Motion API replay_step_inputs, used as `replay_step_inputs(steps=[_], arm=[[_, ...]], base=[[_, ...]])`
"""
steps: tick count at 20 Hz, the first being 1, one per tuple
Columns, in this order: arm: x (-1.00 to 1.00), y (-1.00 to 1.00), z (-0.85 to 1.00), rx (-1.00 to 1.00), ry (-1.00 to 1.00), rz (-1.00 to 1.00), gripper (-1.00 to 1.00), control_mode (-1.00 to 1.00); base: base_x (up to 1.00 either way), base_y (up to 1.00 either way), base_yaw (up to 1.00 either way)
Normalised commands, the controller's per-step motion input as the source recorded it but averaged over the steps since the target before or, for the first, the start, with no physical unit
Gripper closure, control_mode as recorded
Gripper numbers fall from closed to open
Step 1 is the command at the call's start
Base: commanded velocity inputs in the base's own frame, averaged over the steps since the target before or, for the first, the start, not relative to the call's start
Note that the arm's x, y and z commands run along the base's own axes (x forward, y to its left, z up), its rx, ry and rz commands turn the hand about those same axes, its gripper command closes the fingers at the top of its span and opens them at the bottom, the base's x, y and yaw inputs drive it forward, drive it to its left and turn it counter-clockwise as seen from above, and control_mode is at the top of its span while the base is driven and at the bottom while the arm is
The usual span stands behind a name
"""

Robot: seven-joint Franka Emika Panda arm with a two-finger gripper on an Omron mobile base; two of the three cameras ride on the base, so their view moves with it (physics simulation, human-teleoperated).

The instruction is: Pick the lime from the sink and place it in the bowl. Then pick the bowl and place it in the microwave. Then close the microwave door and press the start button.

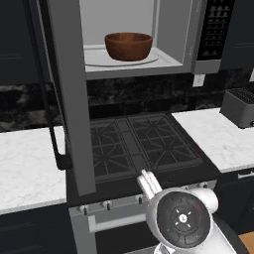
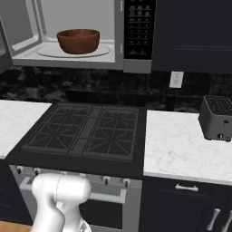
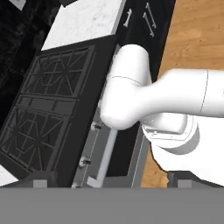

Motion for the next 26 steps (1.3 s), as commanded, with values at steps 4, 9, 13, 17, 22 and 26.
replay_step_inputs(steps=[4,9,13,17,22,26], arm=[[-0.21,0.97,-1.00,-0.01,-0.20,0.00,-1.00,-1.00],[-0.04,1.00,-0.73,-0.04,-0.25,0.00,-1.00,-1.00],[0.00,0.95,-0.10,-0.02,-0.31,-0.03,-1.00,-1.00],[0.01,0.78,0.59,-0.01,-0.33,-0.14,-1.00,-1.00],[0.37,0.75,0.67,-0.01,-0.25,-0.22,-1.00,-1.00],[0.72,0.26,0.86,0.00,-0.18,-0.29,-1.00,-1.00]], base=[[0.00,0.00,0.00],[0.00,0.00,0.00],[0.00,0.00,0.00],[0.00,0.00,0.00],[0.00,0.00,0.00],[0.00,0.00,0.00]])
